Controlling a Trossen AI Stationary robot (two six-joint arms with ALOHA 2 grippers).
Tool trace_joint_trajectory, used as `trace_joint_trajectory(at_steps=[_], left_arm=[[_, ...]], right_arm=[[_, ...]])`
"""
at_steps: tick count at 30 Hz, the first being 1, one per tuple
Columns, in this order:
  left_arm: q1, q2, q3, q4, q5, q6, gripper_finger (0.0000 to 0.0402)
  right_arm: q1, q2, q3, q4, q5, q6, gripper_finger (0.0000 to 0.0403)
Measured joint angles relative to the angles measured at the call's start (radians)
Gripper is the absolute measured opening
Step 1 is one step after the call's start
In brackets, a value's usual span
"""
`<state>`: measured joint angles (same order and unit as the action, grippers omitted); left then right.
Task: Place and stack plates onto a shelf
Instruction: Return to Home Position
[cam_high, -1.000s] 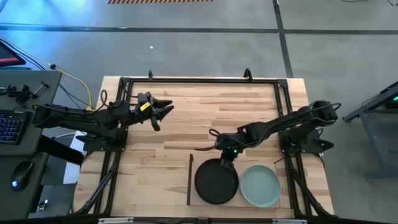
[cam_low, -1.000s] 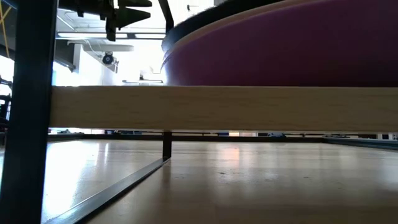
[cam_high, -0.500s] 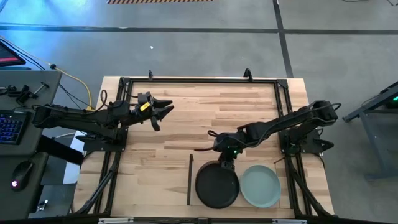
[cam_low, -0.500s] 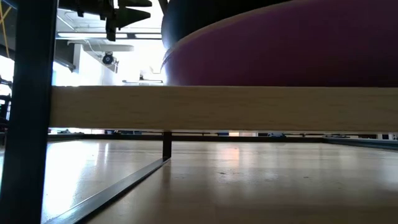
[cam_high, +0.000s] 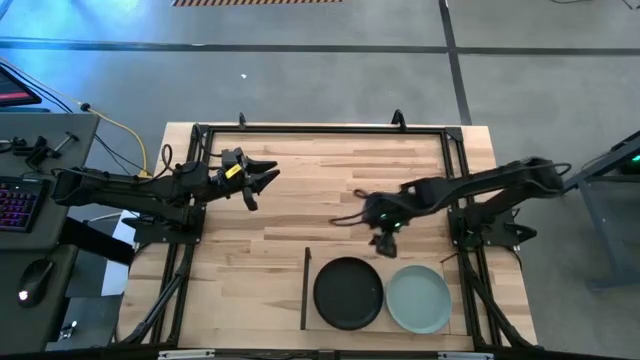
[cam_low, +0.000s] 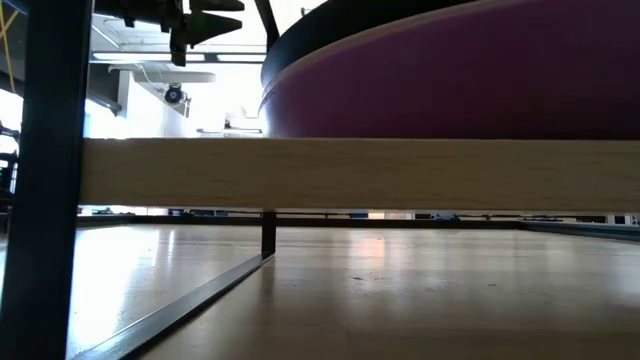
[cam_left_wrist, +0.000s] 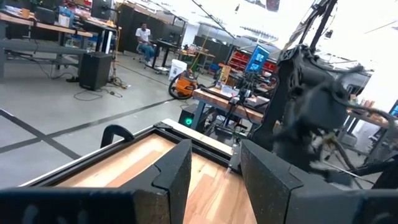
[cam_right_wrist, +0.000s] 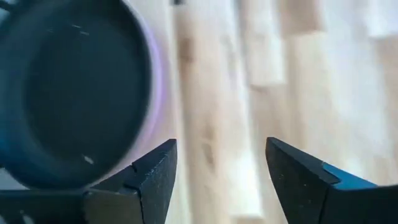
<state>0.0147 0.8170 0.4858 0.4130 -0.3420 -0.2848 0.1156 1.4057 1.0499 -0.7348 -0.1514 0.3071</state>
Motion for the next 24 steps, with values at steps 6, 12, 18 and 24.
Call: trace_joint_trajectory(at_steps=[6,12,18,24], left_arm=[[0.0,0.0,0.0,-0.007,-0.003,0.0,0.0129],[0.0,0.0,0.0,-0.006,-0.008,0.0,0.0129],[0.0,0.0,0.0,-0.006,-0.051,0.0,0.0129],[0.0,0.0,0.0,-0.004,-0.042,-0.018,0.0129]], right_arm=[[-0.056,-0.267,-0.237,0.009,0.046,0.092,0.0227],[-0.064,-0.509,-0.498,0.316,0.097,0.313,0.0227],[-0.064,-0.577,-0.638,0.883,0.412,0.189,0.0226],[-0.11,-0.57,-0.543,0.991,0.448,0.065,0.0226]])
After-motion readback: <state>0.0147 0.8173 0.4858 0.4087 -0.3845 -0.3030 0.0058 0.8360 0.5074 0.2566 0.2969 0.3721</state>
